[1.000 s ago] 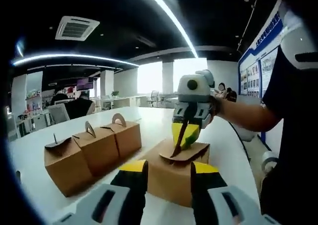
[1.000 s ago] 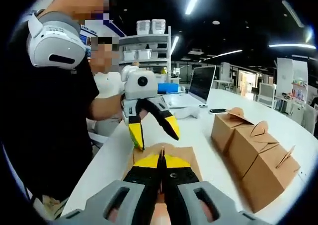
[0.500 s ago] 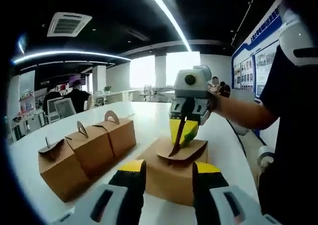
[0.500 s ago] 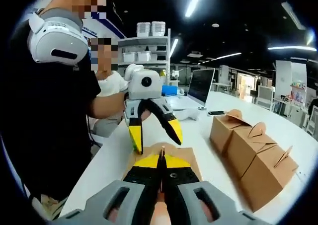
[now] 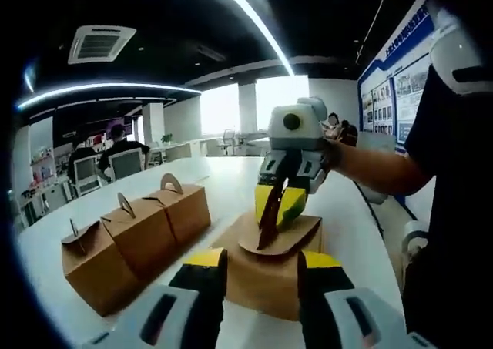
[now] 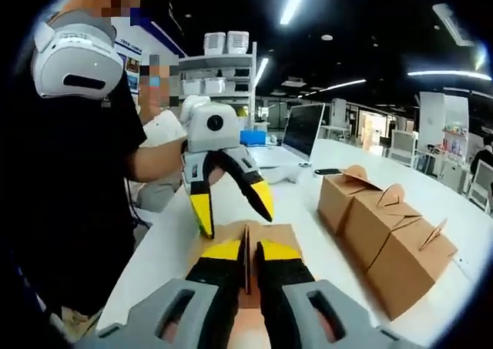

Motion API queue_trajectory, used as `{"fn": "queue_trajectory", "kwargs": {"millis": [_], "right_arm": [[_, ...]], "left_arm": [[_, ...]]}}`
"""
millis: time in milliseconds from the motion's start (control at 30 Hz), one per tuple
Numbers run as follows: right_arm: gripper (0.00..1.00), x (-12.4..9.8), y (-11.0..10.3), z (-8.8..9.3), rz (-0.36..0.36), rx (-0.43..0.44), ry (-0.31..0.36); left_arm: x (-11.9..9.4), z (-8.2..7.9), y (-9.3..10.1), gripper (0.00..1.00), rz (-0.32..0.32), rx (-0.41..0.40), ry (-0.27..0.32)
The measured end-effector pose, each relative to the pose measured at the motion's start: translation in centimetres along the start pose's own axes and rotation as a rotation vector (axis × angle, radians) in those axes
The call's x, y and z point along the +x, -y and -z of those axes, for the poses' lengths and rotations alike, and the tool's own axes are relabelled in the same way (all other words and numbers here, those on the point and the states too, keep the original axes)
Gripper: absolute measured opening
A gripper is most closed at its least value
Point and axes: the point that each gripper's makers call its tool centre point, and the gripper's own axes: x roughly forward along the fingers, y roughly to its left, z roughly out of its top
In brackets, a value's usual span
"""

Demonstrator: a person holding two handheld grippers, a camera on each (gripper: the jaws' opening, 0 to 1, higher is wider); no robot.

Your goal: Pick up one paper box from the group, open the paper box, and remove the item inside

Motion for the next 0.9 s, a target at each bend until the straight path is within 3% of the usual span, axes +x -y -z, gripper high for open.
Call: {"fn": "queue_trajectory", "kwargs": {"millis": [133,233,300,400,600,733,900], "right_arm": [[0.21,-1.1,1.2,-0.7,0.121,0.028,0.02],[0.23,-1.6,1.1,-1.6,0.143,0.031,0.051],[0.24,-3.4,0.0,-4.0,0.177,0.01,0.116],[0.24,-4.2,-0.3,-4.6,0.207,-0.01,0.121],[0.24,-4.9,-1.5,-5.0,0.275,-0.048,0.116],[0.24,-4.8,-1.9,-4.0,0.36,-0.085,0.062],[0.24,-4.7,-2.3,-2.9,0.412,-0.059,0.047]], "left_arm": [[0.1,-0.1,0.0,0.38,0.005,0.004,-0.004],[0.2,-0.1,0.0,0.38,0.006,0.003,-0.004],[0.5,-0.1,0.1,0.38,0.013,-0.007,-0.001],[0.7,-0.2,0.1,0.38,0.011,-0.011,0.002],[0.7,-0.2,-0.2,0.38,0.007,-0.003,0.0],[0.7,-0.2,-0.2,0.38,0.004,-0.015,0.001],[0.6,-0.2,-0.2,0.38,0.002,-0.014,0.004]]}}
